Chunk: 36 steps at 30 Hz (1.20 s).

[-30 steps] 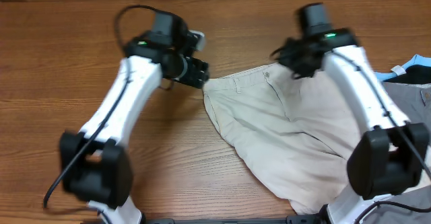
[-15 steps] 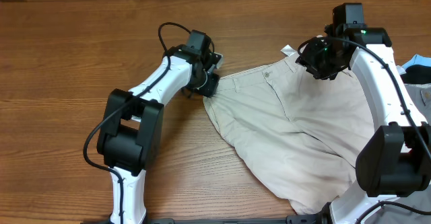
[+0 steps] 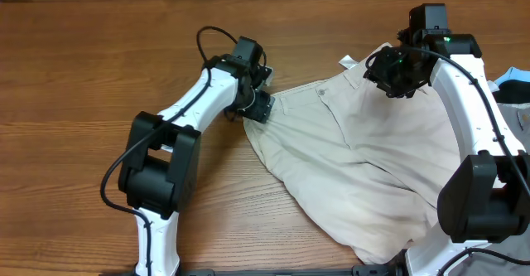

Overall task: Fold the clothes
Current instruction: 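Grasp the beige shorts waistband with both grippers and pull them left, then lift the shorts by the waistband and lay them flat at table center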

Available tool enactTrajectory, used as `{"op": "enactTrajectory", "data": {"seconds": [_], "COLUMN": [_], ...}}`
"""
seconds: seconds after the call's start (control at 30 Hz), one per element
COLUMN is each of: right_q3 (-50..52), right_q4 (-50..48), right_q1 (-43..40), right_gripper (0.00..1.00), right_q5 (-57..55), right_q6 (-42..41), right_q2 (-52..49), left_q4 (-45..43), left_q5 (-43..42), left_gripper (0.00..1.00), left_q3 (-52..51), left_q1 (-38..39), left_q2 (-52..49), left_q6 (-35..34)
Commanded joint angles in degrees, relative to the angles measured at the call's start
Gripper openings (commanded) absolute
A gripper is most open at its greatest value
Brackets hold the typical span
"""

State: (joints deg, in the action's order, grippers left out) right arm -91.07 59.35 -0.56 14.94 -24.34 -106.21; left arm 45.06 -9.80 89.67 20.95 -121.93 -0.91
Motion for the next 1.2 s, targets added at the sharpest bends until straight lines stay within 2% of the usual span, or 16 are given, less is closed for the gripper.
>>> {"op": "enactTrajectory", "data": {"seconds": [0.0,0.13,0.33,0.5,0.7,0.73,0.8,0.87,0.9,1.1,1.17], "right_q3": [-1.57,-1.57,-1.57,-1.57,-1.57,-1.57,-1.57,-1.57,-1.57,-1.57,-1.53], "right_q4": [-0.28,-0.22,-0.31,-0.04,0.22,0.2,0.2,0.24,0.22,-0.5,-1.18], "right_q1": [0.15,0.15,0.15,0.15,0.15,0.15,0.15,0.15,0.15,0.15,0.28], "right_gripper": [0.43,0.43,0.43,0.43,0.44,0.44,0.44,0.44,0.44,0.41,0.27], "right_q5": [-0.79,-1.36,-1.38,-1.38,-1.38,-1.38,-1.38,-1.38,-1.38,-1.57,-1.64], "right_q6": [0.61,0.61,0.61,0.61,0.59,0.61,0.61,0.61,0.61,0.57,0.07], "right_q2": [2.38,2.38,2.38,2.38,2.38,2.38,2.38,2.38,2.38,2.38,2.36], "left_q4": [0.09,1.09,1.36,1.46,2.29,2.32,2.1,2.01,2.38,11.8,16.31], "left_q5": [-3.41,-7.21,-11.93,-15.85,-15.23,-15.28,-14.99,-14.36,-13.44,-1.64,1.92], "left_gripper": [0.73,0.73,0.82,0.79,0.79,0.75,0.55,0.15,0.04,0.04,0.04], "left_q3": [0.24,-0.02,-1.22,-1.49,-1.49,-1.49,-1.49,-1.49,-1.49,-1.49,-1.49], "left_q1": [-4.5,-7.91,-8.96,-7.69,-6.62,-6.62,-6.62,-6.73,-6.82,-9.84,-12.07], "left_q2": [3.34,3.04,0.11,-3.13,-4.0,-4.0,-4.0,-4.0,-4.0,-4.0,-4.0], "left_q6": [-3.43,-5.68,-5.53,-5.81,-7.3,-7.54,-8.15,-8.37,-8.59,-12.52,-13.77]}}
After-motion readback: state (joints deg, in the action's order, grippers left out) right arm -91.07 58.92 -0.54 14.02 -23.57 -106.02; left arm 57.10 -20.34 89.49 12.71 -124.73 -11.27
